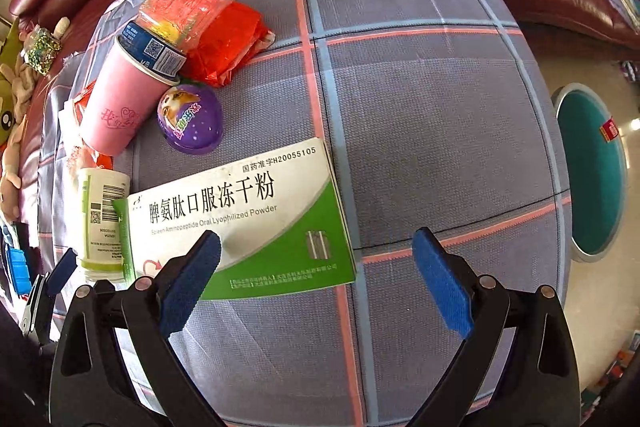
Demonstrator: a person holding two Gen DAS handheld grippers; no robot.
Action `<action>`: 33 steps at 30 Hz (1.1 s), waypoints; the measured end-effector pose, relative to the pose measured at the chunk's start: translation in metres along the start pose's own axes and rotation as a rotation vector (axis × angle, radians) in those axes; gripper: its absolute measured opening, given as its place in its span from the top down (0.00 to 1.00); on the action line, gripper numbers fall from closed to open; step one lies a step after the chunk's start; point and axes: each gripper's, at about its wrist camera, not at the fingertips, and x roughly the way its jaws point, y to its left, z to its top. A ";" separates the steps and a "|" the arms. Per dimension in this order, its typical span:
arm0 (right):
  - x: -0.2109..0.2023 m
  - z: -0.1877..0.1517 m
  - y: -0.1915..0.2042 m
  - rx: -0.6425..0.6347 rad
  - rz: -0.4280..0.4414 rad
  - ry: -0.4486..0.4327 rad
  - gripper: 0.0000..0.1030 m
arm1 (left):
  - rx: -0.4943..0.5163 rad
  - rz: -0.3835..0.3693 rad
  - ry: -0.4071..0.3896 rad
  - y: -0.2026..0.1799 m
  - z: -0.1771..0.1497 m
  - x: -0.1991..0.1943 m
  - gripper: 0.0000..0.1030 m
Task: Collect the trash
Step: 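Grasp the white Swisse bottle with the left tool while the right tool grasps the green medicine box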
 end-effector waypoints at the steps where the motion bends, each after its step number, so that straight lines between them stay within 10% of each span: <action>1: -0.002 0.000 -0.001 -0.011 -0.002 -0.007 0.10 | -0.006 0.008 0.001 0.001 0.001 0.001 0.14; 11: -0.026 0.018 0.010 -0.152 0.013 -0.104 0.17 | 0.025 0.037 0.025 -0.009 0.014 0.019 0.24; 13: -0.028 0.025 0.014 -0.188 0.020 -0.114 0.32 | 0.024 0.018 0.031 -0.010 0.014 0.019 0.46; 18: -0.017 0.047 0.027 -0.275 0.037 -0.098 0.64 | 0.006 0.051 0.034 -0.009 0.007 0.012 0.46; 33: 0.006 0.014 0.001 -0.292 0.052 0.026 0.68 | -0.016 -0.005 0.074 -0.028 -0.047 -0.031 0.46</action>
